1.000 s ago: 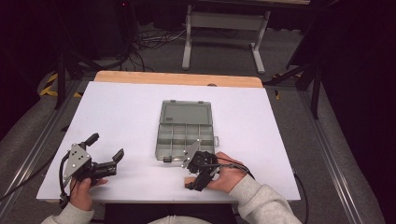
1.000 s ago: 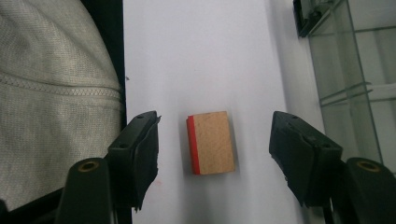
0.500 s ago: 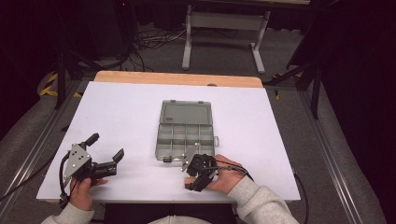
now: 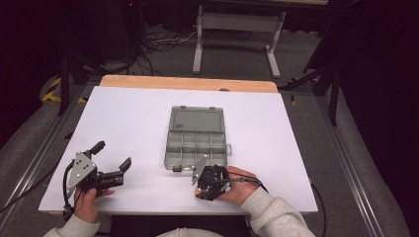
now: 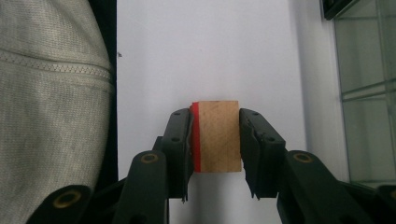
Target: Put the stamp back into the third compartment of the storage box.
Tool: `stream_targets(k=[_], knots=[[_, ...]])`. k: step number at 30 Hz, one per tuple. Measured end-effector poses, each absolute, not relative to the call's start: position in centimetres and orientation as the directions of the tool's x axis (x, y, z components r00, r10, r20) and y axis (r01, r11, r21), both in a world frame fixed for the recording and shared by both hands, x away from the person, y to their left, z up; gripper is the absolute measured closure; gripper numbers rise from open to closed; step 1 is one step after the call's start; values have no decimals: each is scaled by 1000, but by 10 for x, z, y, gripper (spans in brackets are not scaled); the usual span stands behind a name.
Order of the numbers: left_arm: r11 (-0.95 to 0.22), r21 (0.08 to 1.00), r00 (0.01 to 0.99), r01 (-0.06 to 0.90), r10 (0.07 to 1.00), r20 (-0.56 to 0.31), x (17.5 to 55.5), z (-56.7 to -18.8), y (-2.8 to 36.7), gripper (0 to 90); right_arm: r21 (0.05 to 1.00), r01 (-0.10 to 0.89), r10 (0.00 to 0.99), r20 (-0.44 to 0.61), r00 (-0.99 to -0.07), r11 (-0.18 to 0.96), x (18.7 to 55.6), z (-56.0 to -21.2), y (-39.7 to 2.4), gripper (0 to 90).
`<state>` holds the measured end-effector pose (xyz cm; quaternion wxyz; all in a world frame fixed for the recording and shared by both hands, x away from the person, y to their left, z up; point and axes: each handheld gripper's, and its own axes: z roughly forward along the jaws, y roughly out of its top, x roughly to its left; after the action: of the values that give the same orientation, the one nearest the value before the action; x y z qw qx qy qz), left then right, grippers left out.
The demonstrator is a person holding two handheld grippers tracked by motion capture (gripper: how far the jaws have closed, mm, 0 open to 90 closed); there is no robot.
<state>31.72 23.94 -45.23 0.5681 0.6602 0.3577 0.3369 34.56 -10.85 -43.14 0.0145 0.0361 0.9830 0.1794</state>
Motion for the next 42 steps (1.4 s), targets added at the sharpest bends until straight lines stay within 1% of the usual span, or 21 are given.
stream_targets(k=[9,16,24,26,31,42], knots=[[-99,991,517,90,855,38,317,-452,239,7,354,66,79,-23,-997,933,345,-430,-109,660],[-99,991,517,89,855,39,317,-452,239,7,380,60,79,-35,-996,923,346,-424,-111,660],[-99,991,517,90,855,39,317,-452,239,7,426,59,91,-55,-994,903,347,-415,-114,660],[-99,991,516,90,856,38,317,-452,239,7,450,52,87,-58,-995,892,348,-413,-116,660],[-99,991,517,90,855,38,317,-452,239,7,485,52,102,-78,-992,873,348,-407,-119,660],[-99,991,516,90,856,38,317,-452,240,7,579,69,146,-88,-985,812,351,-393,-129,660]])
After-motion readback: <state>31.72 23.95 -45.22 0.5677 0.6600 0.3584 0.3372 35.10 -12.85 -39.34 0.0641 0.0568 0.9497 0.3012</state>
